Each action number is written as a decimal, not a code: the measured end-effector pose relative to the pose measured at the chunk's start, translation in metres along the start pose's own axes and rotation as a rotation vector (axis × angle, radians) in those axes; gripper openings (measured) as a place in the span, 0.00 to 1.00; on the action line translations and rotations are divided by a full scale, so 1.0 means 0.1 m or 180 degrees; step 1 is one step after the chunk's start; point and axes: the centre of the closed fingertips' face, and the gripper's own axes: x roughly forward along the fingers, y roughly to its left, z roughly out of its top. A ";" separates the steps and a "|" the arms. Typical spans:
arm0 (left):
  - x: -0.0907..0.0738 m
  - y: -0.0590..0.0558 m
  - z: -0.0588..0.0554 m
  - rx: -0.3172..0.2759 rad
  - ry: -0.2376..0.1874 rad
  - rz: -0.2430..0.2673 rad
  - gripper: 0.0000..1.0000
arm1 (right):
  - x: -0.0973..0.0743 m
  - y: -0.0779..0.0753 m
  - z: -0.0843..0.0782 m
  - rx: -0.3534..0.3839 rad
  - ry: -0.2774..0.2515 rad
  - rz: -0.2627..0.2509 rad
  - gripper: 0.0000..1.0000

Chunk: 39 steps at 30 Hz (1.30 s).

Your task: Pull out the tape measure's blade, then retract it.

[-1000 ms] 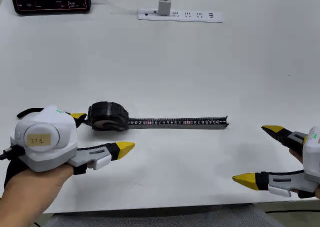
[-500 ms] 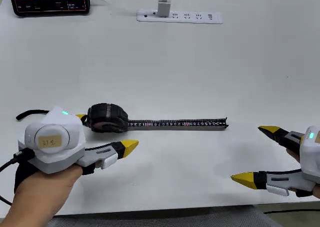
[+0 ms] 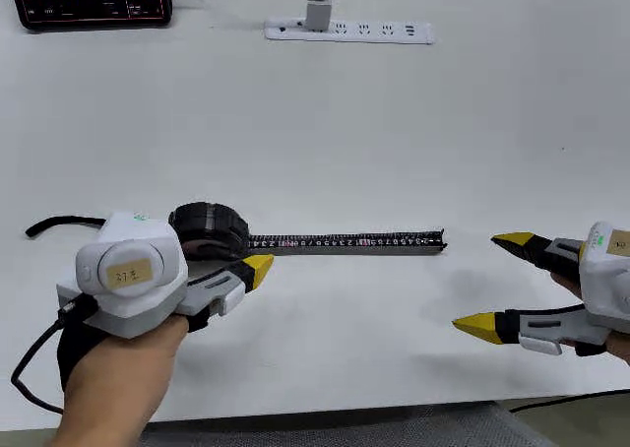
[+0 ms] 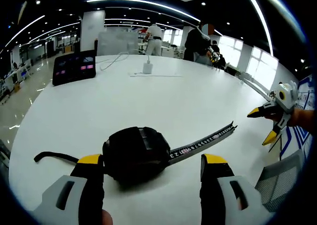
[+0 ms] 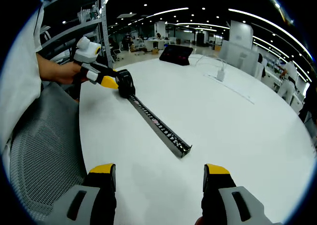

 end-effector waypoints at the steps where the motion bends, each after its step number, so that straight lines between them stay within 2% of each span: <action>1: 0.01 0.01 0.00 0.0020 0.0016 0.0019 0.75 | 0.00 -0.01 0.02 -0.0020 0.0000 0.0006 0.68; 5: 0.02 0.04 0.01 -0.0064 -0.0005 0.0086 0.73 | 0.04 -0.07 0.03 -0.0094 0.0028 0.0035 0.67; 10: 0.04 0.07 0.00 -0.0064 0.0014 0.0177 0.70 | 0.07 -0.13 0.05 -0.0179 0.0065 0.0096 0.62; 12: 0.05 0.09 0.00 -0.0123 0.0002 0.0237 0.69 | 0.09 -0.16 0.05 -0.0222 0.0092 0.0127 0.60; 13: 0.06 0.06 0.02 -0.0218 -0.0041 0.0234 0.70 | 0.10 -0.18 0.05 -0.0233 0.0101 0.0144 0.59; 16: 0.08 0.04 0.01 -0.0139 -0.0015 0.0279 0.74 | 0.11 -0.21 0.05 -0.0284 0.0131 0.0182 0.56; 24: 0.08 0.10 0.03 -0.0230 -0.0047 0.0371 0.67 | 0.18 -0.29 0.10 -0.0426 0.0147 0.0283 0.46; 35: 0.11 0.16 0.02 -0.0324 -0.0050 0.0464 0.63 | 0.29 -0.37 0.10 -0.0561 0.0264 0.0447 0.42; 39: 0.12 0.17 0.01 -0.0295 -0.0050 0.0510 0.63 | 0.33 -0.38 0.09 -0.0608 0.0323 0.0522 0.39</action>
